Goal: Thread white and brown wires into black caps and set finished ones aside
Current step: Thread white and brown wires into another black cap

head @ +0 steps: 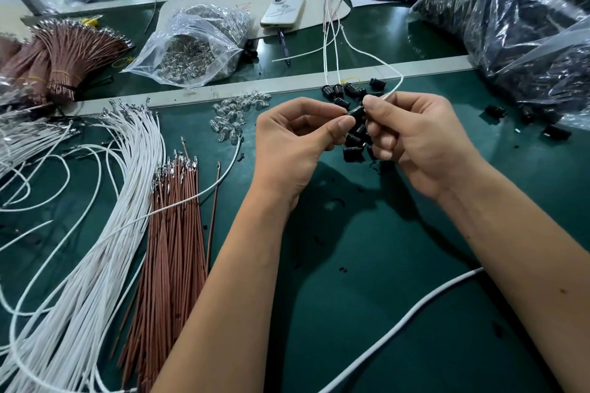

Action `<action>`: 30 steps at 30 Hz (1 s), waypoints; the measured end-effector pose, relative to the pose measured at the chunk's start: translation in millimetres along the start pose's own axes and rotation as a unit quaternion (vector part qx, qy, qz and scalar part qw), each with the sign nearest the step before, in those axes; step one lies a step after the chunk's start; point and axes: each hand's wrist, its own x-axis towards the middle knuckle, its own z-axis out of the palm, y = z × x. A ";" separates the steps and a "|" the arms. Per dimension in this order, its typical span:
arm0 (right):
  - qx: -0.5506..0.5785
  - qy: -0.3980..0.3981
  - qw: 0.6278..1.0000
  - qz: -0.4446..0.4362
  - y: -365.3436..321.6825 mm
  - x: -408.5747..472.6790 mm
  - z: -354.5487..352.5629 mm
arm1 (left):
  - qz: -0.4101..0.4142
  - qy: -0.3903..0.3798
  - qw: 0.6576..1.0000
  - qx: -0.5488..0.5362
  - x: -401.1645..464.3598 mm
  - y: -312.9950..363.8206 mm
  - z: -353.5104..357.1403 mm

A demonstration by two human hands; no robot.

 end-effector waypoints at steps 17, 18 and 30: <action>-0.026 0.011 0.998 -0.054 3.6 0.4 -2.0 | -0.028 -0.002 1.000 0.011 -0.1 -1.4 -1.2; -0.037 -0.004 0.998 -0.053 4.4 -0.5 -1.4 | -0.028 -0.006 1.000 0.011 -0.2 -1.5 -1.5; -0.012 -0.049 0.996 -0.071 0.0 -1.3 -4.0 | -0.025 -0.103 0.994 0.029 -3.2 -2.5 1.1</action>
